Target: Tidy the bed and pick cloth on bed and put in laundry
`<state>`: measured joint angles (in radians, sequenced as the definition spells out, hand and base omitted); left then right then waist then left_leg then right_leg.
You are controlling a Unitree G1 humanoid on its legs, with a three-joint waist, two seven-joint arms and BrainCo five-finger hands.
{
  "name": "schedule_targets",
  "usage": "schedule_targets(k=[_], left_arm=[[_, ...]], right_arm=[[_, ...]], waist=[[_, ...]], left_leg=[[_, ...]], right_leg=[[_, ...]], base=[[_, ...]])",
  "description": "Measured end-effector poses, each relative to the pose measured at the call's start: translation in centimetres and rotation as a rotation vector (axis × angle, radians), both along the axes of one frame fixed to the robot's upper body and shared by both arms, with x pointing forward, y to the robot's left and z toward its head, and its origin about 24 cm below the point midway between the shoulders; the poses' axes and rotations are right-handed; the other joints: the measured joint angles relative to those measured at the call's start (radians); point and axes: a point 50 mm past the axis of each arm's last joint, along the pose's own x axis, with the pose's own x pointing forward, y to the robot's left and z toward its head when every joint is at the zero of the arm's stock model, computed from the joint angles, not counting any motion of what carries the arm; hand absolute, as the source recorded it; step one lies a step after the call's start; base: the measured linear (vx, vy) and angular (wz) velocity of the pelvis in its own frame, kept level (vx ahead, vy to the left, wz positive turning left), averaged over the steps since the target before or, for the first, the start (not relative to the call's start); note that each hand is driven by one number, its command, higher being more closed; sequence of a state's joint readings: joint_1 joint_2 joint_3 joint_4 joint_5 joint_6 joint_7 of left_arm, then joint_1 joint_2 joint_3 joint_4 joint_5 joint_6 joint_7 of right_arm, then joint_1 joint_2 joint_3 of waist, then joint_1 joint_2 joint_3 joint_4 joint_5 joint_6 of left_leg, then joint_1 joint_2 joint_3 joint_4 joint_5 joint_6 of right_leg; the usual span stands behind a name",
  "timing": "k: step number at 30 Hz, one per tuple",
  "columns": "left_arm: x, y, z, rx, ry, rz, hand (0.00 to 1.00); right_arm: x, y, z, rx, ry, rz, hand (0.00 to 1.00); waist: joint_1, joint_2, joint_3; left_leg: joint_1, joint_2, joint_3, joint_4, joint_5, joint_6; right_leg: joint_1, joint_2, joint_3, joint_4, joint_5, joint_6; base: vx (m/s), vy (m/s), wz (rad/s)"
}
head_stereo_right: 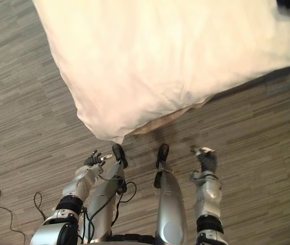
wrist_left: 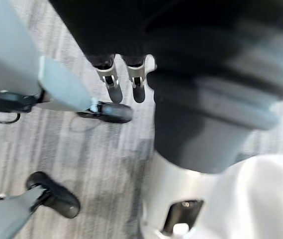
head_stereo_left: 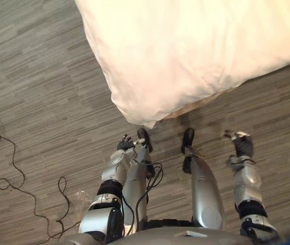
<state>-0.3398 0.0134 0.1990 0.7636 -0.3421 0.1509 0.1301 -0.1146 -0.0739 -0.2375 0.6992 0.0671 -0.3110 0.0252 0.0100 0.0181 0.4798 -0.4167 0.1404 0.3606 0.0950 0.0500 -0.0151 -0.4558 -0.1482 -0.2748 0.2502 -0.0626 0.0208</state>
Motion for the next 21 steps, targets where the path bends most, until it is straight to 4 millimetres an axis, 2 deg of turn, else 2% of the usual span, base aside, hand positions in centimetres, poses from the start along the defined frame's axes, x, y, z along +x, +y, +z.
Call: schedule_targets(k=[2, 4, 6, 7, 8, 10, 11, 12, 15, 16, 17, 19, 20, 21], left_arm=[[-1.5, 1.3, -1.2, 0.081, 0.026, 0.008, 0.0], [-3.7, 2.4, -3.0, 0.128, 0.089, 0.023, 0.0], [-5.8, 3.0, -4.5, 0.151, 0.141, 0.031, 0.0], [-7.2, 3.1, -5.3, 0.161, 0.176, 0.027, 0.0], [-8.1, 3.1, -5.9, 0.166, 0.186, 0.017, 0.0], [-9.8, 2.7, -6.9, 0.173, 0.237, -0.012, 0.0], [-10.9, 2.1, -7.7, 0.165, 0.276, -0.048, 0.0], [-11.5, 1.6, -8.1, 0.159, 0.305, -0.071, 0.0], [-12.9, 1.0, -8.8, 0.175, 0.344, -0.134, 0.0], [-13.2, 1.0, -8.9, 0.183, 0.357, -0.144, 0.0], [-13.9, 1.2, -9.1, 0.201, 0.384, -0.16, 0.0], [-14.9, 1.6, -9.4, 0.225, 0.419, -0.182, 0.0], [-15.6, 2.2, -9.6, 0.252, 0.444, -0.201, 0.0], [-16.0, 2.6, -9.7, 0.262, 0.456, -0.206, 0.0]], right_arm=[[-1.5, 1.5, -2.0, 0.043, 0.106, 0.023, 0.0], [-2.7, 1.9, -2.9, 0.034, 0.146, 0.007, 0.0], [-3.6, 1.6, -3.5, -0.008, 0.186, 0.003, 0.0], [-4.2, 1.6, -4.0, -0.021, 0.218, 0.013, 0.0], [-5.7, 1.5, -4.9, -0.03, 0.268, 0.015, 0.0], [-8.0, 1.3, -6.4, -0.023, 0.357, 0.004, 0.0], [-9.4, 1.3, -7.2, -0.014, 0.407, -0.003, 0.0], [-10.3, 1.3, -7.5, -0.01, 0.434, -0.009, 0.0], [-11.3, 1.8, -8.0, -0.016, 0.457, 0.008, 0.0], [-11.7, 2.1, -8.1, -0.008, 0.457, 0.01, 0.0], [-11.9, 2.4, -8.0, 0.003, 0.448, 0.015, 0.0], [-12.6, 2.8, -8.3, 0.021, 0.464, 0.023, 0.0], [-13.1, 3.0, -8.4, 0.03, 0.474, 0.019, 0.0], [-13.2, 3.1, -8.5, 0.035, 0.48, 0.017, 0.0]], waist=[[0.012, -0.028, -0.021], [0.011, -0.049, -0.051], [0.012, -0.065, -0.07], [0.019, -0.073, -0.088], [0.034, -0.067, -0.135], [0.033, -0.045, -0.208], [0.028, -0.031, -0.237], [0.022, -0.023, -0.257], [0.005, -0.033, -0.288], [-0.006, -0.033, -0.295], [-0.02, -0.033, -0.308], [-0.02, -0.04, -0.328], [-0.017, -0.054, -0.343], [-0.02, -0.063, -0.35]], left_leg=[[-0.004, 0.038, -0.013, 0.163, -0.087, -0.001], [-0.003, 0.072, -0.027, 0.316, -0.183, 0.006], [-0.004, 0.079, -0.074, 0.449, -0.221, 0.039], [-0.005, 0.075, -0.113, 0.496, -0.227, 0.038], [-0.006, 0.073, -0.14, 0.535, -0.242, 0.017], [0.021, 0.078, -0.149, 0.529, -0.277, -0.004], [0.081, 0.075, -0.128, 0.478, -0.306, -0.018], [0.121, 0.069, -0.107, 0.439, -0.321, -0.017], [0.227, 0.048, -0.03, 0.349, -0.325, -0.02], [0.25, 0.051, -0.017, 0.342, -0.328, -0.02], [0.279, 0.06, -0.004, 0.334, -0.337, -0.021], [0.317, 0.075, 0.032, 0.324, -0.347, -0.029], [0.351, 0.083, 0.051, 0.322, -0.36, -0.048], [0.367, 0.08, 0.059, 0.318, -0.361, -0.056]], right_leg=[[0.059, 0.0, -0.013, 0.038, -0.037, 0.006], [0.087, 0.006, 0.003, 0.09, -0.082, 0.016], [0.121, 0.013, 0.049, 0.112, -0.106, 0.025], [0.132, 0.016, 0.081, 0.109, -0.109, 0.024], [0.133, 0.026, 0.122, 0.095, -0.101, 0.029], [0.155, 0.036, 0.154, 0.044, -0.066, 0.049], [0.183, 0.041, 0.181, -0.01, -0.024, 0.069], [0.204, 0.041, 0.197, -0.041, 0.001, 0.077], [0.232, 0.022, 0.184, -0.06, 0.042, 0.083], [0.247, 0.02, 0.18, -0.057, 0.04, 0.081], [0.261, 0.021, 0.167, -0.04, 0.023, 0.059], [0.251, 0.003, 0.113, 0.044, -0.022, -0.002], [0.25, -0.005, 0.085, 0.115, -0.058, -0.006], [0.253, -0.009, 0.077, 0.122, -0.076, 0.01]], base=[[0.09, -0.01, 0.17], [0.07, 0.067, -0.23], [0.03, 0.131, -0.55], [0.06, 0.163, -0.92], [0.06, 0.178, -1.02], [0.09, 0.185, -0.91], [0.08, 0.192, -0.85], [0.03, 0.149, -0.77], [-0.01, 0.094, -0.7], [-0.1, 0.019, -0.37], [-0.11, -0.017, -0.29], [-0.1, -0.073, -0.49], [-0.09, -0.144, -0.52], [-0.07, -0.182, -0.46]])
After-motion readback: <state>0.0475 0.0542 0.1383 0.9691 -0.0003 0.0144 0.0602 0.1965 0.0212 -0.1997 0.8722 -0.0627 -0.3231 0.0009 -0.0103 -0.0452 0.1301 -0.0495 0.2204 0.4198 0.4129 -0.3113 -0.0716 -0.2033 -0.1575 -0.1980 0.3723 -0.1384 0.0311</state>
